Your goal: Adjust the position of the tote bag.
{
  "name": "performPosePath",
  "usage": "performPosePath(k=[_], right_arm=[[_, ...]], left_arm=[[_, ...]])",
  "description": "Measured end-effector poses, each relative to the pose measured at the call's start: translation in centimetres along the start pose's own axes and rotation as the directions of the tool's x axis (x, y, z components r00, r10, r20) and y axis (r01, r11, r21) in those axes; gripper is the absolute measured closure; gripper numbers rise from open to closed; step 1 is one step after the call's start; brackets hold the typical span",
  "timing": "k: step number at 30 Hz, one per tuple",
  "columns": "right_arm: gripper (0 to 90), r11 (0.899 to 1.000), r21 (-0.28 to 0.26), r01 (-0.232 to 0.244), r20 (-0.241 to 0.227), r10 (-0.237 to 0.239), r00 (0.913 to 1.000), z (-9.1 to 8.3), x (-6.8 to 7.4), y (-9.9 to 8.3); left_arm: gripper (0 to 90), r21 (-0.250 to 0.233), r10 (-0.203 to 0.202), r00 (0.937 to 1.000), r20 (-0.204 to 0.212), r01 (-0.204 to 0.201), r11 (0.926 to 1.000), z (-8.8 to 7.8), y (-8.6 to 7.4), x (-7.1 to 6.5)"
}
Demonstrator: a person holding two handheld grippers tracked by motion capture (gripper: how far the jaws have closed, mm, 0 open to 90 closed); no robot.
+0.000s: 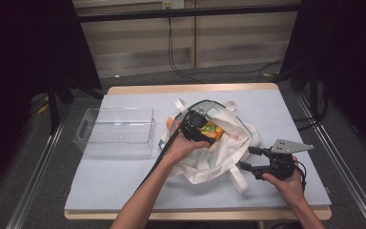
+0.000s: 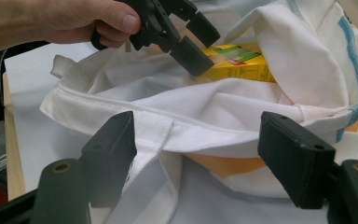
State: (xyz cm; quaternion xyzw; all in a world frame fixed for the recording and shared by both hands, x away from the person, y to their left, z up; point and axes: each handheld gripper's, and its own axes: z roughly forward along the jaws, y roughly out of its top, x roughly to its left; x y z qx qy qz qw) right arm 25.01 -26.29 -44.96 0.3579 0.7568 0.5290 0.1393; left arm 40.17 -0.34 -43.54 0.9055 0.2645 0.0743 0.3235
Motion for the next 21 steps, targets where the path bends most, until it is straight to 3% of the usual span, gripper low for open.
performPosePath(k=[5,7,9,11,14,17,21], right_arm=[[27.4,1.000,-0.002,0.003,-0.003,-0.003,1.0000,-0.1,0.0,0.0],[27.5,1.000,-0.001,0.002,0.001,-0.002,1.0000,-0.1,-0.1,0.0],[27.4,1.000,0.000,0.003,0.000,-0.003,1.0000,0.0,-0.1,0.0],[27.4,1.000,0.003,0.002,-0.002,-0.002,1.0000,0.0,-0.1,0.0],[27.1,1.000,0.008,0.004,-0.009,-0.004,0.9999,0.0,0.0,0.0],[27.2,1.000,0.011,0.010,-0.015,-0.010,0.9998,0.1,0.0,0.0],[27.2,1.000,0.012,0.005,-0.015,-0.005,0.9999,0.1,-0.1,0.0]], left_arm=[[22.0,0.000,-0.022,0.9996,-0.020,0.022,0.9998,-0.1,-0.1,0.0],[21.6,0.005,-0.003,1.0000,-0.007,0.003,1.0000,-0.3,-0.1,0.0],[21.7,0.004,-0.010,0.9990,-0.044,0.011,0.9999,-0.2,-0.2,-0.2],[22.4,0.031,-0.003,0.9999,-0.014,0.003,0.9995,0.1,-0.2,0.0],[22.3,0.046,-0.009,0.9999,-0.014,0.010,0.9989,0.7,-0.5,0.0],[22.6,0.020,-0.029,0.9994,-0.015,0.030,0.9993,1.2,-0.8,0.1],[26.0,0.024,-0.024,0.9997,-0.006,0.025,0.9994,1.2,-0.8,0.1]])
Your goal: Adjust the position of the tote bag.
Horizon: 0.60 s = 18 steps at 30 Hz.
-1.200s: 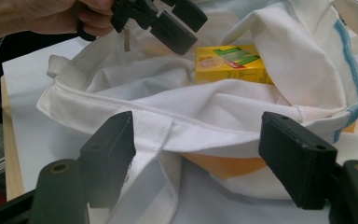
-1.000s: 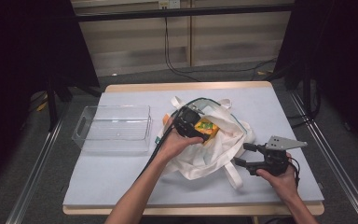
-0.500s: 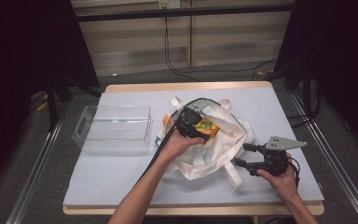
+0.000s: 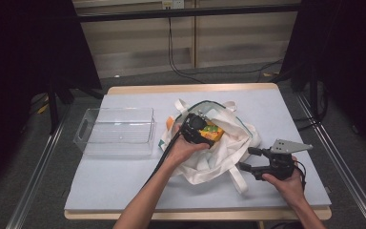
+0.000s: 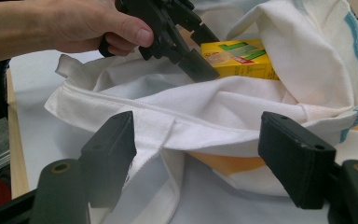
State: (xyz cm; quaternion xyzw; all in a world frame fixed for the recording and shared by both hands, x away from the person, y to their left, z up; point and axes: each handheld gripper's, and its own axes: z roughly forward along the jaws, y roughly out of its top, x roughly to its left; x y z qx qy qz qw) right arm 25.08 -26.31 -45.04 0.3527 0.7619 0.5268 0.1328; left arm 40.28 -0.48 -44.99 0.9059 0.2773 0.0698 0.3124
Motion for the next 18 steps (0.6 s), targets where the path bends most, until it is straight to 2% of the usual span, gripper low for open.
performPosePath(k=[2,9,11,15,16,18], right_arm=[[27.2,1.000,-0.002,-0.002,-0.001,0.002,1.0000,0.0,0.0,0.0],[27.0,1.000,0.004,0.003,-0.005,-0.003,1.0000,0.0,0.0,0.0],[27.0,1.000,0.005,0.003,-0.005,-0.003,1.0000,0.0,0.1,0.1],[27.0,1.000,0.006,0.005,-0.003,-0.005,1.0000,0.1,0.1,0.1],[26.9,1.000,0.006,0.003,-0.004,-0.003,1.0000,0.1,0.1,0.1],[26.0,1.000,0.001,0.004,0.000,-0.004,1.0000,0.0,0.1,0.1]], left_arm=[[26.8,0.005,-0.003,1.0000,-0.008,0.003,1.0000,-0.1,0.0,-0.1],[27.3,0.012,-0.009,0.9996,0.025,0.008,0.9999,-1.2,0.0,0.1],[27.4,0.008,-0.033,0.9990,0.032,0.033,0.9994,-1.6,0.1,0.2],[27.5,0.020,-0.018,0.9989,0.044,0.017,0.9996,-2.4,0.2,0.4],[27.5,0.032,-0.026,0.9983,0.053,0.024,0.9992,-2.6,0.2,0.4],[27.6,0.032,-0.019,0.9987,0.048,0.017,0.9993,-3.2,0.2,0.5]])
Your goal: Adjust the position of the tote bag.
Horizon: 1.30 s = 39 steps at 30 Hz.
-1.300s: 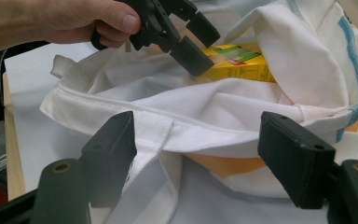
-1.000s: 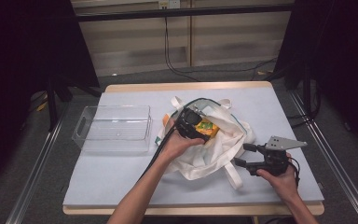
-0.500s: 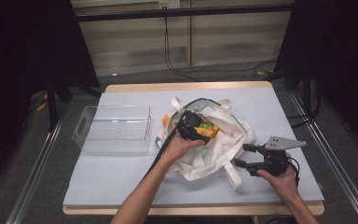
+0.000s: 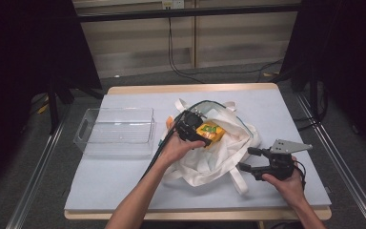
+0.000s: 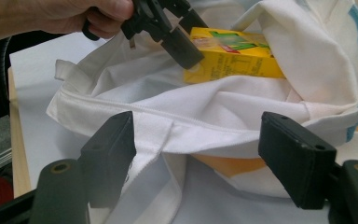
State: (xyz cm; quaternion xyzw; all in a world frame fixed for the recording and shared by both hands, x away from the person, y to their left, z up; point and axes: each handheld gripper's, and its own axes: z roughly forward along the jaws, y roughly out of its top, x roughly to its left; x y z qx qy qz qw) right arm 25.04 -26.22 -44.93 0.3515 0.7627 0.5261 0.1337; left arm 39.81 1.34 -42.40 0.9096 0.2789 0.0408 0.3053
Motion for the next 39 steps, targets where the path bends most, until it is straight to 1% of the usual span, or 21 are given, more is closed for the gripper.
performPosePath(k=[3,4,5,8,9,10,12,13,14,16,21,23,24,27,31,32,34,35,37,38,39], right_arm=[[26.0,1.000,-0.002,-0.004,0.002,0.004,1.0000,-0.1,0.0,0.0],[26.1,1.000,-0.001,-0.002,0.001,0.002,1.0000,-0.1,0.0,0.0],[26.1,1.000,0.000,-0.003,0.002,0.003,1.0000,-0.1,0.0,0.0],[26.1,1.000,0.000,0.000,0.001,0.000,1.0000,0.0,0.1,0.0],[26.1,1.000,0.001,0.001,-0.003,-0.001,1.0000,0.0,0.1,0.1],[26.1,1.000,0.002,0.003,-0.002,-0.003,1.0000,0.1,0.2,0.1],[26.1,1.000,0.000,0.001,-0.003,-0.001,1.0000,0.1,0.2,0.1],[26.1,1.000,0.000,0.002,-0.002,-0.002,1.0000,0.1,0.2,0.1],[26.1,1.000,0.000,0.002,-0.002,-0.002,1.0000,0.1,0.2,0.1],[26.1,1.000,-0.001,0.000,-0.001,0.000,1.0000,0.1,0.1,0.1],[26.1,1.000,0.001,0.004,0.002,-0.004,1.0000,0.1,0.2,0.1],[26.1,1.000,0.002,0.005,-0.002,-0.005,1.0000,0.1,0.3,0.1],[26.1,1.000,0.001,0.006,-0.003,-0.006,1.0000,0.1,0.3,0.1],[26.1,1.000,0.002,0.005,-0.002,-0.005,1.0000,0.1,0.3,0.1],[26.0,1.000,0.000,0.003,-0.002,-0.003,1.0000,0.1,0.1,0.0],[26.0,1.000,0.000,0.003,-0.003,-0.003,1.0000,0.1,0.1,0.0],[26.0,1.000,0.000,0.003,-0.002,-0.003,1.0000,0.0,0.1,0.0],[25.8,1.000,0.000,0.003,-0.005,-0.003,1.0000,0.0,0.2,0.0],[25.8,1.000,-0.001,0.002,-0.007,-0.002,1.0000,0.1,0.2,0.0],[25.8,1.000,0.001,0.001,-0.007,-0.001,1.0000,0.1,0.2,0.0],[25.7,1.000,0.002,0.001,-0.006,-0.001,1.0000,0.1,0.1,0.0]], left_arm=[[27.7,0.028,-0.003,0.9999,0.011,0.003,0.9996,-0.7,-0.1,0.1],[27.6,0.032,-0.016,0.9998,-0.011,0.016,0.9994,-1.1,-0.1,0.2],[27.7,0.033,-0.028,0.9996,-0.011,0.028,0.9991,-1.3,-0.2,0.3],[27.7,0.041,-0.025,0.9992,0.033,0.023,0.9989,-2.1,-0.3,0.6],[27.7,0.048,-0.019,0.9993,0.033,0.018,0.9987,-2.3,-0.3,0.7],[27.6,0.054,-0.028,0.9988,0.040,0.025,0.9982,-2.5,-0.4,0.7],[27.6,0.067,-0.010,0.9994,0.033,0.008,0.9977,-3.0,-0.5,0.7],[27.6,0.071,-0.019,0.9992,0.036,0.016,0.9973,-3.2,-0.6,0.5],[27.6,0.087,-0.009,0.9992,0.039,0.006,0.9962,-3.5,-0.7,0.5],[27.6,0.091,0.000,0.9987,0.051,-0.005,0.9959,-3.8,-0.8,0.4],[27.5,0.120,-0.013,0.9981,0.061,0.005,0.9928,-3.4,-1.0,0.5],[27.5,0.112,-0.027,0.9978,0.060,0.020,0.9935,-2.9,-1.1,0.5],[27.4,0.115,-0.024,0.9976,0.065,0.016,0.9932,-2.8,-1.0,0.6],[27.2,0.099,-0.026,0.9983,0.051,0.021,0.9948,-2.7,-1.1,0.6],[26.9,0.062,-0.024,0.9985,0.050,0.021,0.9979,-2.6,-1.6,0.7],[26.8,0.054,-0.036,0.9981,0.049,0.033,0.9980,-2.6,-1.8,0.7],[26.2,0.036,-0.026,0.9989,0.038,0.024,0.9991,-2.5,-2.0,0.7],[24.5,0.051,-0.024,0.9994,0.025,0.023,0.9984,-2.5,-2.0,0.6],[17.7,0.034,-0.021,0.9992,0.033,0.020,0.9992,-2.4,-2.0,0.4],[17.0,0.021,-0.008,0.9995,0.030,0.008,0.9998,-2.4,-2.0,0.3],[16.4,0.020,-0.012,0.9998,0.016,0.011,0.9997,-2.4,-2.1,0.0]])
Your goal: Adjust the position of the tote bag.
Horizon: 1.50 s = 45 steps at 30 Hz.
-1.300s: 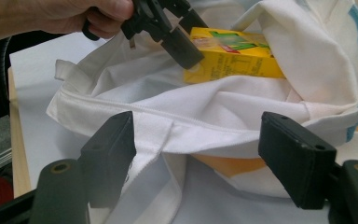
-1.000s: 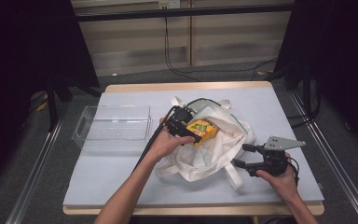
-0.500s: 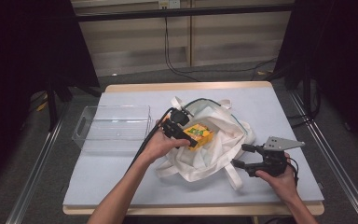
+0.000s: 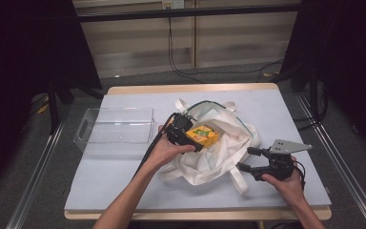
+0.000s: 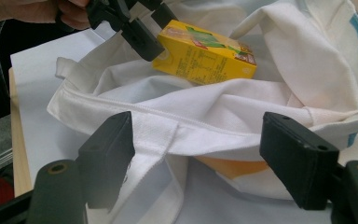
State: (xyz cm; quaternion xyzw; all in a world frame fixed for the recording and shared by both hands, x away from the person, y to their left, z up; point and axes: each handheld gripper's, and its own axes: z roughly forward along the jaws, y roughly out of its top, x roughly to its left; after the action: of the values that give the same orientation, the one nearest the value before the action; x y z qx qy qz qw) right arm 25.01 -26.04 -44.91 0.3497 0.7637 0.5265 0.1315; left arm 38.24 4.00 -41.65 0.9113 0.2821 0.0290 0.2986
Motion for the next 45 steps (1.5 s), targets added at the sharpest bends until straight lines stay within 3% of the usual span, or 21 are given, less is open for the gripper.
performPosePath(k=[3,5,9,13,16,19,21,22,24,29,33,35,38,39,41,42,45], right_arm=[[25.7,1.000,-0.003,-0.001,-0.002,0.001,1.0000,0.0,0.0,0.0],[25.7,1.000,-0.005,-0.002,-0.003,0.002,1.0000,-0.1,0.0,0.0],[25.6,1.000,-0.005,-0.003,0.000,0.003,1.0000,-0.1,0.0,0.0],[25.6,1.000,-0.004,0.001,-0.005,-0.001,1.0000,0.0,0.0,0.0],[25.6,1.000,-0.006,0.001,-0.004,-0.002,1.0000,-0.1,0.0,0.0],[25.4,1.000,-0.005,0.000,-0.006,0.000,1.0000,0.0,0.0,0.0],[25.4,1.000,-0.005,0.000,-0.007,0.000,1.0000,0.0,0.0,0.0],[25.5,1.000,-0.005,-0.001,-0.007,0.001,1.0000,0.0,0.0,0.0],[25.4,1.000,-0.005,-0.001,-0.008,0.001,1.0000,0.0,0.0,0.0],[25.5,1.000,-0.006,0.002,-0.012,-0.002,0.9999,0.0,0.1,0.0],[25.5,1.000,-0.010,0.004,-0.012,-0.005,0.9999,0.0,0.1,0.0],[25.5,1.000,-0.008,0.004,-0.011,-0.004,0.9999,0.0,0.1,0.0],[25.5,1.000,-0.009,0.004,-0.013,-0.004,0.9999,0.0,0.1,0.0],[25.9,1.000,-0.008,0.004,-0.013,-0.004,0.9999,0.0,0.1,0.0],[26.1,1.000,-0.006,0.006,-0.014,-0.006,0.9999,0.0,0.1,0.0],[26.1,1.000,-0.007,0.009,-0.014,-0.009,0.9999,0.0,0.1,0.0],[26.0,1.000,-0.007,0.009,-0.015,-0.009,0.9998,0.0,0.2,0.0]], left_arm=[[13.2,-0.026,-0.002,1.0000,0.002,0.003,0.9997,0.0,-0.2,0.0],[14.3,-0.077,-0.026,0.9996,0.014,0.027,0.9966,-0.2,-0.6,0.0],[15.6,-0.151,-0.014,0.9999,0.005,0.014,0.9884,-0.7,-1.6,0.0],[16.1,-0.251,-0.002,1.0000,-0.006,0.001,0.9679,-1.1,-2.7,-0.1],[16.2,-0.318,0.018,0.9996,-0.022,-0.024,0.9479,-1.5,-3.5,-0.2],[14.9,-0.381,0.014,0.9998,-0.017,-0.019,0.9245,-1.6,-4.3,-0.1],[14.3,-0.417,0.031,0.9989,-0.036,-0.043,0.9078,-1.6,-4.8,-0.1],[14.4,-0.425,0.036,0.9989,-0.030,-0.045,0.9041,-1.4,-5.0,-0.1],[13.4,-0.423,0.040,0.9983,-0.043,-0.055,0.9046,-1.1,-5.2,-0.1],[11.3,-0.450,0.048,0.9970,-0.061,-0.070,0.8903,-0.1,-5.5,0.0],[9.7,-0.450,0.048,0.9966,-0.067,-0.073,0.8902,0.4,-5.5,0.2],[10.4,-0.462,0.053,0.9959,-0.073,-0.081,0.8833,0.8,-5.6,0.2],[11.1,-0.450,0.072,0.9945,-0.076,-0.099,0.8873,1.2,-5.7,0.0],[13.1,-0.452,0.079,0.9935,-0.082,-0.108,0.8856,1.3,-5.7,-0.1],[20.0,-0.475,0.087,0.9940,-0.066,-0.108,0.8731,1.4,-5.8,-0.1],[21.1,-0.474,0.087,0.9928,-0.082,-0.116,0.8727,1.5,-5.7,-0.2],[18.5,-0.466,0.084,0.9935,-0.077,-0.110,0.8777,1.8,-5.8,-0.3]])
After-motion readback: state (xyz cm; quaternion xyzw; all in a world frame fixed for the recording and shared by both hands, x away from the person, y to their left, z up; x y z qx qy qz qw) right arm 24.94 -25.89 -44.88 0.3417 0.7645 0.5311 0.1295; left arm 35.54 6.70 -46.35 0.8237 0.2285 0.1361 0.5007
